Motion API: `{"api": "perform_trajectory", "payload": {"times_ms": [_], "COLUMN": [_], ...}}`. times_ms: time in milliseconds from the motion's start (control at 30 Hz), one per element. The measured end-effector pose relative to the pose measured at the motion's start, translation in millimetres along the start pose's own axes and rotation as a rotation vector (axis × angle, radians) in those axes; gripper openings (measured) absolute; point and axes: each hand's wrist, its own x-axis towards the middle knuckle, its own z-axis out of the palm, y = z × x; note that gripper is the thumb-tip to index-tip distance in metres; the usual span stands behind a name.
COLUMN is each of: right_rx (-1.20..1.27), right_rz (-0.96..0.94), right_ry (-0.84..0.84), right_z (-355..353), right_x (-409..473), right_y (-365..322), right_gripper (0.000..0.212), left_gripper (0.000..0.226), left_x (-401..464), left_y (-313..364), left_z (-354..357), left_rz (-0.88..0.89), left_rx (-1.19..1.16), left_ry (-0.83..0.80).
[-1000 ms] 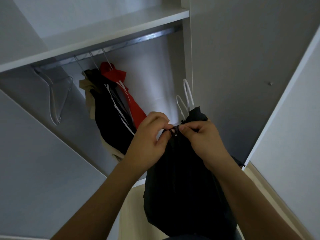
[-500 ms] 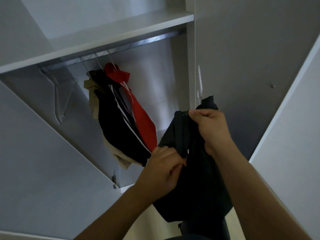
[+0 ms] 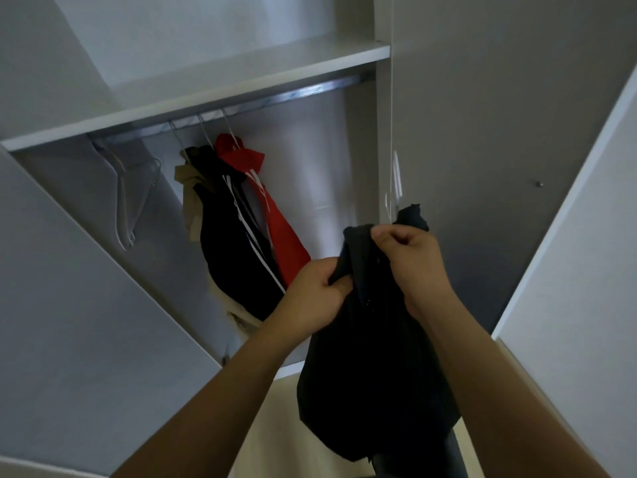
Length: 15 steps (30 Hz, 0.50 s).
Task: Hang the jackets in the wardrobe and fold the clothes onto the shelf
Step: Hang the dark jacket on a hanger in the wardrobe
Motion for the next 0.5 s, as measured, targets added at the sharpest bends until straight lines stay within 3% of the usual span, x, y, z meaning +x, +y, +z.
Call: {"api": "perform_trajectory", "payload": {"times_ms": [133, 233, 367, 500], "right_rx": [-0.172, -0.317, -0.468, -0.541], "right_rz": [0.027, -0.001, -0.010, -0.080], "right_ry": [0.018, -0.105, -0.314, -0.368], "right_z": [-15, -14, -8, -9], "right_x": [-2, -14, -17, -17], "right_y": [19, 34, 43, 47], "right_gripper": [0.012, 0.015, 0.015, 0.027], "left_gripper": [0.033, 0.041, 0.034, 0.029], "left_x": [-6, -6, -5, -6], "left_y": [-5, -5, -7, -10], "left_z": [-9, -12, -7, -8], "left_rz": [-0.043, -0.011, 0.034, 0.053], "left_rx": [-0.205, -0.277, -0.222, -0.230], "left_ry": [0.139, 0.154, 0.159, 0.180]}}
